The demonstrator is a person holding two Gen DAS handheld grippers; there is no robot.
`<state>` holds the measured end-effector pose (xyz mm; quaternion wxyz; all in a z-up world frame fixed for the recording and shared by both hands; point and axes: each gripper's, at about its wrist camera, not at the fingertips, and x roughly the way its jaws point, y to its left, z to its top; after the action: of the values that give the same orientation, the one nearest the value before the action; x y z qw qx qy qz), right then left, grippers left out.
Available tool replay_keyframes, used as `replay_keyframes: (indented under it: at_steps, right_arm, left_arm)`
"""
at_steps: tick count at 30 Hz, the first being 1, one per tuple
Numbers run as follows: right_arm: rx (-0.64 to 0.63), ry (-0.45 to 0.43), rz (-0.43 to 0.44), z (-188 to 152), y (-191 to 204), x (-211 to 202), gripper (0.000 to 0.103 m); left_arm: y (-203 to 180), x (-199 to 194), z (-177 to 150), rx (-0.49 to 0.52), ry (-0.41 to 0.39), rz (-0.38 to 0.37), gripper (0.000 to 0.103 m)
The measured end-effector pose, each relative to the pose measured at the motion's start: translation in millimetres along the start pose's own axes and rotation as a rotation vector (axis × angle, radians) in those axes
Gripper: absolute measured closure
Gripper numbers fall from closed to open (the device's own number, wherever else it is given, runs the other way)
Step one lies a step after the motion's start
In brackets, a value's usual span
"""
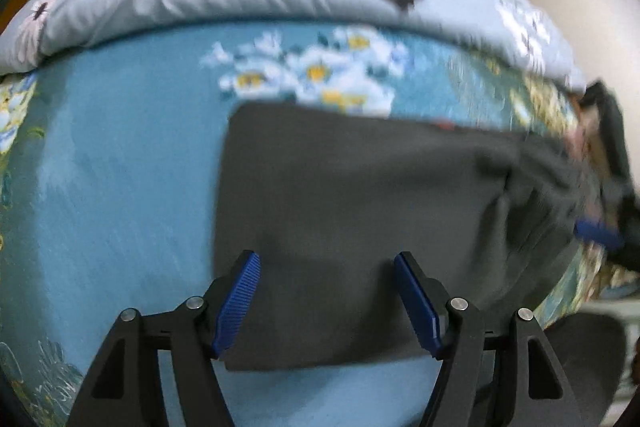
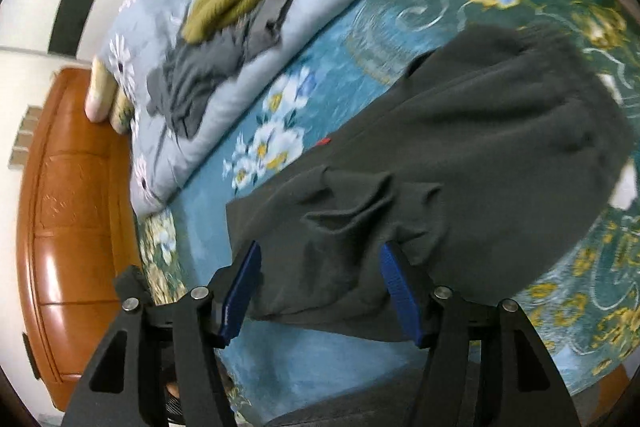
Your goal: Fold clothes
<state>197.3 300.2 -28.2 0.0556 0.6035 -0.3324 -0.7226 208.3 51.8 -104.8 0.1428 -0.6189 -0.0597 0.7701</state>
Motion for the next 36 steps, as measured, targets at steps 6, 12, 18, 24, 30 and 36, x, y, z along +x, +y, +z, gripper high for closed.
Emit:
replay_keyframes:
  at_steps: [6, 12, 18, 24, 30, 36]
  right_arm:
    - [0.037, 0.071, -0.122, 6.6, 1.0, 39.7, 0.040]
    - [0.076, 0.085, -0.087, 7.8, -2.5, 49.6, 0.090]
    - [-0.075, 0.048, -0.065, 8.4, 3.2, 1.7, 0.091]
    - [-0.073, 0.221, -0.238, 9.8, -15.9, 35.5, 0.085]
    - [-0.089, 0.236, -0.337, 21.2, -21.1, 38.6, 0.045]
    - [0.127, 0.345, -0.217, 26.8, -61.8, 59.2, 0.038]
  left_arm:
    - [-15.3, 13.6, -19.8, 0.088, 0.051, 0.015, 0.030]
    - [-6.5, 8.2, -20.3, 0.056, 0.065, -0.051, 0.030]
    - [6.4, -1.5, -20.2, 0.019, 0.083, -0.223, 0.030]
    - [4.0, 6.8, -29.2, 0.033, 0.116, -0.193, 0.030]
    - [37.7, -13.8, -21.9, -0.070, 0.065, -0.236, 0.030]
    - [87.8, -11.1, -18.5, -0.260, 0.051, -0.264, 0.030]
